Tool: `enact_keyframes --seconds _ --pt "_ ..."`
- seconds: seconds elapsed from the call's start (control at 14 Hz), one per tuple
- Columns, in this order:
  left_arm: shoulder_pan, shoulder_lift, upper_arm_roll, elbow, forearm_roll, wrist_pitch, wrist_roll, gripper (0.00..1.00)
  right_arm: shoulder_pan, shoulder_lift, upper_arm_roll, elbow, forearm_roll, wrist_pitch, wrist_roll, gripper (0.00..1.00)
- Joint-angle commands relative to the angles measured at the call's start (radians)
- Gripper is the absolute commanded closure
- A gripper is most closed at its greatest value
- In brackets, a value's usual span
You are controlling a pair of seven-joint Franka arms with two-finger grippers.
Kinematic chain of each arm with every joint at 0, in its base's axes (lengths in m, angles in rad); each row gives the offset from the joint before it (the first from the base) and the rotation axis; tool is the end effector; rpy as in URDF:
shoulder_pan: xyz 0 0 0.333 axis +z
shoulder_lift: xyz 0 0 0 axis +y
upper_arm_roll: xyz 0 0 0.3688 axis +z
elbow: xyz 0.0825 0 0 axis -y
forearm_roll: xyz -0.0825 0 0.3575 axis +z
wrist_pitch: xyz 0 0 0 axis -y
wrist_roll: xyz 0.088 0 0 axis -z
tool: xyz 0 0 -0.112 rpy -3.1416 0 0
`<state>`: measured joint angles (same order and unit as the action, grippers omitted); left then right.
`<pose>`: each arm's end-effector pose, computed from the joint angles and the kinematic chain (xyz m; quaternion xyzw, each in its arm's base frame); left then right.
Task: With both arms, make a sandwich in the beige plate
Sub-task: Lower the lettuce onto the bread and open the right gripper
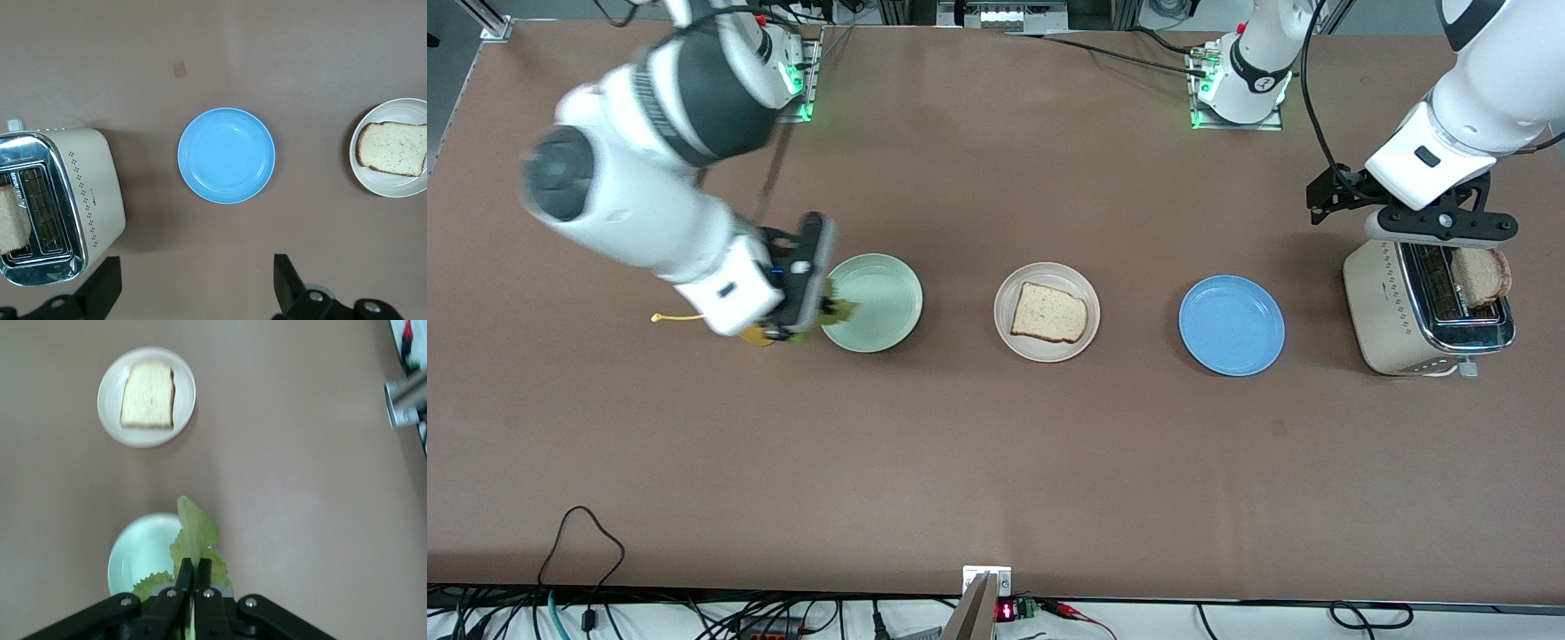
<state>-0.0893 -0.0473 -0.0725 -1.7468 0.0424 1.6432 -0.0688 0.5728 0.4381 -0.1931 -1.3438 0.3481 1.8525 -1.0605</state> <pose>0.5056 -0.0790 0.6245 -0.9982 0.0485 0.0254 0.0259 0.6217 0.3101 0.5391 -0.7652 -0.6297 -0.0794 0.1079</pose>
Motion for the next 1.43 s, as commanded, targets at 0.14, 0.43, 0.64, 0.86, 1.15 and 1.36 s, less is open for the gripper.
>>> enact_keyframes --seconds 0.14,0.43,0.64,0.86,1.15,1.36 --pt "-0.001 0.012 -0.006 0.033 0.020 -0.032 -0.008 0.00 0.155 0.138 -0.009 0.025 0.068 0.231 0.196 1.00" --pt "-0.001 0.012 -0.006 0.033 0.020 -0.036 -0.008 0.00 0.266 0.267 -0.009 0.022 0.072 0.527 0.336 1.00" --pt "-0.001 0.012 -0.006 0.033 0.020 -0.036 -0.008 0.00 0.309 0.332 -0.009 0.018 0.074 0.677 0.430 1.00" --pt "-0.001 0.012 -0.006 0.033 0.020 -0.036 -0.008 0.00 0.347 0.379 -0.009 0.017 0.074 0.764 0.496 1.00" --pt "-0.001 0.012 -0.006 0.033 0.020 -0.036 -0.008 0.00 0.397 0.432 -0.009 0.003 0.072 0.849 0.577 1.00" --pt "-0.001 0.012 -0.006 0.033 0.020 -0.036 -0.008 0.00 0.410 0.436 -0.009 -0.023 0.072 0.852 0.585 1.00"
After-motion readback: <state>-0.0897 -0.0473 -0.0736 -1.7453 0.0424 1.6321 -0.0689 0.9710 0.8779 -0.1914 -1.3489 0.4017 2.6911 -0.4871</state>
